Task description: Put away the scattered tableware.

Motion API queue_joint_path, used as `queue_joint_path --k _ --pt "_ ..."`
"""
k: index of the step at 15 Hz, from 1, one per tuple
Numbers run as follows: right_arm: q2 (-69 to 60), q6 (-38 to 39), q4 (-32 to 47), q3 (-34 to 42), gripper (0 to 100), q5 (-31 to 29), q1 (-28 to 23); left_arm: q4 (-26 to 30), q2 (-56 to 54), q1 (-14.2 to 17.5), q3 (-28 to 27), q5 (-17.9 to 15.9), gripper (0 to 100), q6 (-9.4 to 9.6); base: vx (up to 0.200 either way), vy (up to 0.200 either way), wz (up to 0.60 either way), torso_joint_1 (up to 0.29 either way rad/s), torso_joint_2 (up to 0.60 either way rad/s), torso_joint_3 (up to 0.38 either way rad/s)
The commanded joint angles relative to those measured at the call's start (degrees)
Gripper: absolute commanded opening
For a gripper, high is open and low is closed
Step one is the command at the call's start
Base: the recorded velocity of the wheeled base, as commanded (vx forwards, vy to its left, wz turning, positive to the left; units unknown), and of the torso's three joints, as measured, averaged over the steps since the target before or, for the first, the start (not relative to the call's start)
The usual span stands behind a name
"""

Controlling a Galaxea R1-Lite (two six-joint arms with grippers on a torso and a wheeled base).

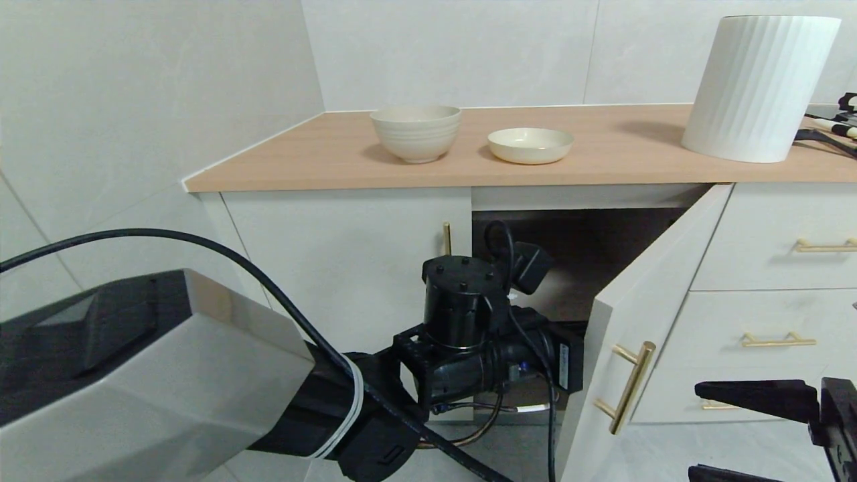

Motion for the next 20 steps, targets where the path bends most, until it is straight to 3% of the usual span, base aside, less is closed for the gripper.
queue_joint_path --k 1,5,10,13,14,15,16,17,18,19,20 --pt "-0.99 0.01 -0.01 0.0 100 0.01 0.5 -0.07 0.26 -0.31 -0.54 0.14 0 0.01 -0.2 0.0 0.0 -0.002 0.0 0.002" --pt "-0.99 0.01 -0.1 0.26 100 0.01 2.79 1.51 4.13 -0.31 -5.99 0.23 0 -0.08 0.0 0.0 0.0 0.0 0.0 0.0" --pt "-1.34 -0.08 -0.1 0.35 100 0.01 4.72 2.57 4.4 -1.45 -6.43 0.23 0 -0.08 0.0 0.0 0.0 0.0 0.0 0.0" --pt "-3.62 -0.08 -0.1 0.7 100 2.38 7.62 3.36 5.36 -7.08 -9.33 0.23 0 -0.08 0.0 0.0 0.0 0.0 0.0 0.0" --pt "-6.09 0.01 -0.1 1.31 100 9.59 8.32 5.38 5.01 -10.77 -11.35 0.23 0 -0.87 0.0 0.0 0.0 0.0 0.0 0.0" --pt "-7.05 0.1 -0.1 1.31 100 14.6 8.32 5.11 3.6 -11.65 -11.44 0.32 0 -2.71 0.0 0.0 0.0 0.0 0.0 0.0" --pt "-7.23 0.19 -0.01 1.31 100 15.83 8.32 5.03 1.5 -11.47 -10.47 0.41 0 -5.53 0.0 0.0 0.0 0.0 0.0 0.0" --pt "-6.88 0.19 -0.01 1.31 100 15.65 8.32 4.94 -0.79 -8.57 -8.45 1.2 0 -7.63 0.0 0.0 0.0 0.0 0.0 0.0" --pt "-6.7 0.19 -0.01 1.23 100 15.65 8.32 4.94 -1.49 -7.43 -7.66 1.46 0 -7.9 0.0 0.0 0.0 0.0 0.0 0.0" --pt "-4.77 0.28 -0.1 0.61 100 13.72 8.32 4.76 -5.45 -1.01 -2.38 1.99 0 -7.99 0.0 0.0 0.0 0.0 0.0 0.0" --pt "-2.48 0.28 -0.01 -0.53 100 11.17 8.5 4.41 -7.65 1.98 0.43 1.99 0 -7.81 0.0 0.0 0.0 0.0 0.0 0.0"
